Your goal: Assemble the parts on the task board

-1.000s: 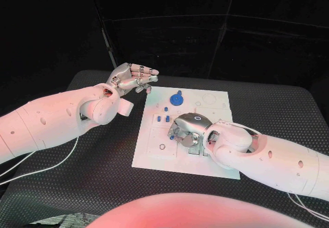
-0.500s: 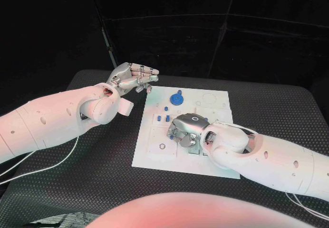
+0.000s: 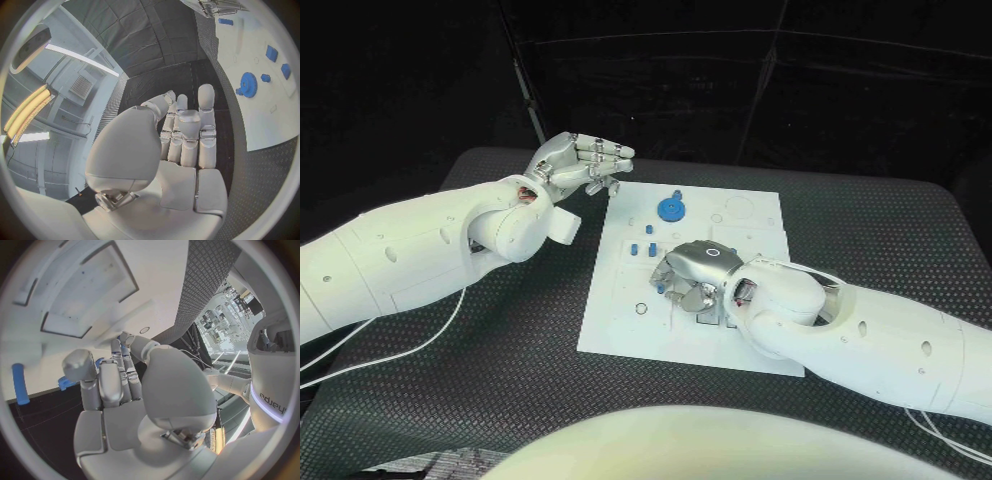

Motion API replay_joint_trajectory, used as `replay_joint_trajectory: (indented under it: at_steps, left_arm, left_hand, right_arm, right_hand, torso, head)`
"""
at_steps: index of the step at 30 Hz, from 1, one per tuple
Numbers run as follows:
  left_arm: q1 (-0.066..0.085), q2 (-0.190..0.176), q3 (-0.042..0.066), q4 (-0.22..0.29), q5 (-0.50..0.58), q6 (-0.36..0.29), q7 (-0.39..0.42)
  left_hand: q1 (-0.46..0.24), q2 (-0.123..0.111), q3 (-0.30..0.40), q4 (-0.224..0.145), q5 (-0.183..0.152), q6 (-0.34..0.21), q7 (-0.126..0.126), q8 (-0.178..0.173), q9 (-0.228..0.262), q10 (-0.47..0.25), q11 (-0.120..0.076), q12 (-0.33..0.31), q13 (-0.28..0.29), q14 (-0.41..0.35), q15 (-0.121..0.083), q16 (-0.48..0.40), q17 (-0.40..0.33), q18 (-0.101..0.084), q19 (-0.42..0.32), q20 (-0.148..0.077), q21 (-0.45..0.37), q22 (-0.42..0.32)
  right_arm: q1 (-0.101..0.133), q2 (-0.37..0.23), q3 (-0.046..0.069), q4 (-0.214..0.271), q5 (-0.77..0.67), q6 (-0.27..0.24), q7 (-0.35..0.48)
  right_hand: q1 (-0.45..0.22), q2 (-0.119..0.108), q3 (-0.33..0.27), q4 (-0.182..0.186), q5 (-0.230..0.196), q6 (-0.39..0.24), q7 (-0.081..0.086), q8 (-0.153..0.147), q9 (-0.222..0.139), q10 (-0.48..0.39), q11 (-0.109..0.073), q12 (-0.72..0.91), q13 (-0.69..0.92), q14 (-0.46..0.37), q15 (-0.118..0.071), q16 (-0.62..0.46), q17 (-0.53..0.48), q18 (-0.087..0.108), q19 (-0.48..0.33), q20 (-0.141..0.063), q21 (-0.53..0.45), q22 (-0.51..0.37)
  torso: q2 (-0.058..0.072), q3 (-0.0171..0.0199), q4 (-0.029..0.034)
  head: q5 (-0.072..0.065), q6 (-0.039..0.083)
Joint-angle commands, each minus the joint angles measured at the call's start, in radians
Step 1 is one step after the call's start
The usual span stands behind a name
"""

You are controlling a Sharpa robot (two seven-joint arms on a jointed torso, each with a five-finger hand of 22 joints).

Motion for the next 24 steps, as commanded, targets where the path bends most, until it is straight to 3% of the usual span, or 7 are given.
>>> replay_joint_trajectory:
  at_steps: [1,10,12,17,18,21,24]
  left_arm:
    - [0.001,0.000,0.001,0.000,0.005,0.014,-0.001]
    - [0.001,-0.001,0.001,-0.004,0.005,0.016,-0.002]
    - [0.001,-0.001,0.001,-0.004,0.005,0.016,-0.002]
    - [0.001,-0.002,0.000,-0.005,0.005,0.018,-0.003]
    - [0.001,-0.002,0.000,-0.005,0.005,0.019,-0.003]
    - [0.001,-0.001,0.000,-0.004,0.005,0.022,-0.003]
    - [0.001,-0.001,0.000,-0.003,0.005,0.024,-0.003]
  left_hand:
    - [0.001,0.006,-0.003,-0.001,0.003,-0.009,0.000,-0.003,-0.001,-0.006,-0.001,0.006,0.001,-0.003,0.001,-0.005,-0.001,0.018,-0.003,0.003,-0.003,-0.001]
    - [-0.001,0.007,-0.004,-0.001,0.003,-0.010,0.000,-0.003,-0.001,-0.008,-0.001,0.007,0.002,-0.003,0.001,-0.005,0.000,0.019,-0.003,0.003,-0.005,-0.002]
    - [-0.001,0.007,-0.004,-0.001,0.003,-0.010,0.000,-0.003,-0.001,-0.008,-0.001,0.007,0.002,-0.003,0.001,-0.005,0.000,0.019,-0.003,0.003,-0.005,-0.002]
    - [-0.001,0.007,-0.004,-0.001,0.003,-0.010,0.000,-0.003,-0.001,-0.008,-0.001,0.007,0.002,-0.003,0.001,-0.005,0.000,0.019,-0.003,0.003,-0.005,-0.002]
    - [-0.001,0.007,-0.004,-0.001,0.003,-0.010,0.000,-0.003,-0.001,-0.008,-0.001,0.007,0.002,-0.003,0.001,-0.005,0.000,0.019,-0.003,0.003,-0.005,-0.002]
    - [-0.001,0.007,-0.004,-0.001,0.003,-0.010,0.000,-0.003,-0.001,-0.008,-0.001,0.007,0.002,-0.003,0.001,-0.005,0.000,0.018,-0.003,0.003,-0.004,-0.002]
    - [-0.001,0.007,-0.004,-0.001,0.003,-0.010,0.000,-0.003,-0.001,-0.008,-0.001,0.007,0.002,-0.003,0.001,-0.005,0.000,0.018,-0.003,0.003,-0.004,-0.002]
  right_arm:
    - [0.000,-0.022,-0.001,0.017,0.005,-0.077,0.024]
    - [0.000,-0.104,0.001,0.093,0.058,-0.184,0.066]
    - [0.000,-0.124,0.006,0.111,0.073,-0.199,0.069]
    - [0.001,-0.170,0.058,0.132,0.120,-0.208,0.063]
    - [0.001,-0.184,0.083,0.133,0.132,-0.195,0.050]
    - [0.003,-0.210,0.127,0.128,0.136,-0.153,0.013]
    - [0.006,-0.229,0.151,0.120,0.130,-0.109,-0.018]
  right_hand:
    - [-0.003,-0.010,-0.004,-0.004,0.007,-0.009,-0.001,-0.003,0.002,-0.012,-0.003,0.009,0.007,0.016,0.007,-0.008,-0.008,0.005,-0.010,0.002,-0.010,-0.012]
    - [-0.019,-0.025,-0.041,0.003,0.019,-0.028,-0.014,-0.001,0.003,-0.046,-0.001,0.028,0.010,0.005,0.010,-0.028,-0.039,0.013,-0.027,0.005,-0.036,-0.056]
    - [-0.020,-0.024,-0.047,0.004,0.021,-0.029,-0.014,-0.001,0.004,-0.048,-0.001,0.034,0.011,0.005,0.009,-0.028,-0.039,0.012,-0.026,0.005,-0.037,-0.056]
    - [-0.019,-0.022,-0.056,0.006,0.024,-0.028,-0.014,0.000,0.004,-0.047,-0.003,0.044,0.013,0.008,0.008,-0.025,-0.035,0.012,-0.022,0.004,-0.036,-0.052]
    - [-0.021,-0.025,-0.066,0.008,0.024,-0.030,-0.017,0.000,0.004,-0.052,-0.003,0.049,0.013,0.008,0.008,-0.024,-0.034,0.012,-0.021,0.004,-0.037,-0.054]
    - [-0.030,-0.033,-0.117,0.018,0.019,-0.054,-0.033,-0.002,0.003,-0.083,-0.001,0.062,0.012,0.006,0.008,-0.028,-0.042,0.013,-0.023,0.005,-0.047,-0.067]
    - [-0.028,-0.031,-0.191,0.034,0.021,-0.072,-0.047,0.000,0.004,-0.112,0.000,0.082,0.014,0.005,0.009,-0.028,-0.044,0.013,-0.023,0.007,-0.055,-0.075]
  torso:
    - [0.000,0.0012,-0.0010]
    - [-0.001,-0.0002,-0.0004]
    - [0.000,-0.0001,-0.0007]
    - [-0.001,-0.0010,-0.0017]
    - [-0.001,-0.0013,-0.0018]
    - [-0.001,-0.0016,-0.0019]
    - [0.000,-0.0030,0.0005]
  head:
    - [0.002,0.002]
    - [-0.002,0.006]
    - [-0.003,0.008]
    - [-0.014,0.017]
    - [-0.018,0.020]
    - [-0.027,0.026]
    - [-0.034,0.028]
